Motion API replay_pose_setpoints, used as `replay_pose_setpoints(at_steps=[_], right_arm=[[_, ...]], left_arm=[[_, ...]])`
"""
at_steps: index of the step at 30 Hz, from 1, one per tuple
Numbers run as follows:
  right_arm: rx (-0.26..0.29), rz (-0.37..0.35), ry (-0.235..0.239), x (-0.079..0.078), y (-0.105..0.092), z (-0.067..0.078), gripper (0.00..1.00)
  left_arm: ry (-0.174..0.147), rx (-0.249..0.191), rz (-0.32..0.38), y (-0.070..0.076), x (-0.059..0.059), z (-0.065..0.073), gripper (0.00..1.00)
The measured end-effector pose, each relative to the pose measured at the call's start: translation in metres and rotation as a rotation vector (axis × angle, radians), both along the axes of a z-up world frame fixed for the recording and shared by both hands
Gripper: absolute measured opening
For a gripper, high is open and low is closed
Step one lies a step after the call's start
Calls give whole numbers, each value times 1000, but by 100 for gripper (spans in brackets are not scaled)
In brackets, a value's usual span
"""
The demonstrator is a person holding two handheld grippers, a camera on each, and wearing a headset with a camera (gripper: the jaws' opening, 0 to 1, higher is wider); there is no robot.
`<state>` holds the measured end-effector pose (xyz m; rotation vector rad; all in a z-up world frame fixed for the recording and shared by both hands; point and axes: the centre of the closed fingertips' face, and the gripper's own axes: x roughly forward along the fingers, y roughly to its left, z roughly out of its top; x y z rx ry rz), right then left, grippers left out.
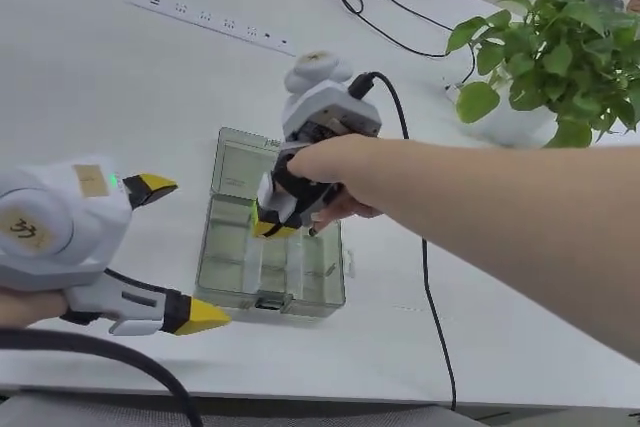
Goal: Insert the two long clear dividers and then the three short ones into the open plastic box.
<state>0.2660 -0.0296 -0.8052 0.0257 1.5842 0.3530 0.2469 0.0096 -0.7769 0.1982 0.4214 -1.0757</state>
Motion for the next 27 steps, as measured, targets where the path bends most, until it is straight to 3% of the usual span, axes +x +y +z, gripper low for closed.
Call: replay_pose_setpoints(at_steps=[8, 21, 24, 27], right_arm=[[-30, 55, -17, 1, 0, -6, 3], [23, 100, -25, 17, -3, -13, 6], [50, 97, -67, 29, -1, -14, 15], [83, 90, -70, 26, 2, -13, 22]], left_arm=[[5, 0, 10, 5, 2, -1, 95], [6, 12, 14, 7, 3, -1, 95], [9, 13, 17, 8, 3, -2, 95], [10, 21, 16, 9, 2, -2, 95]])
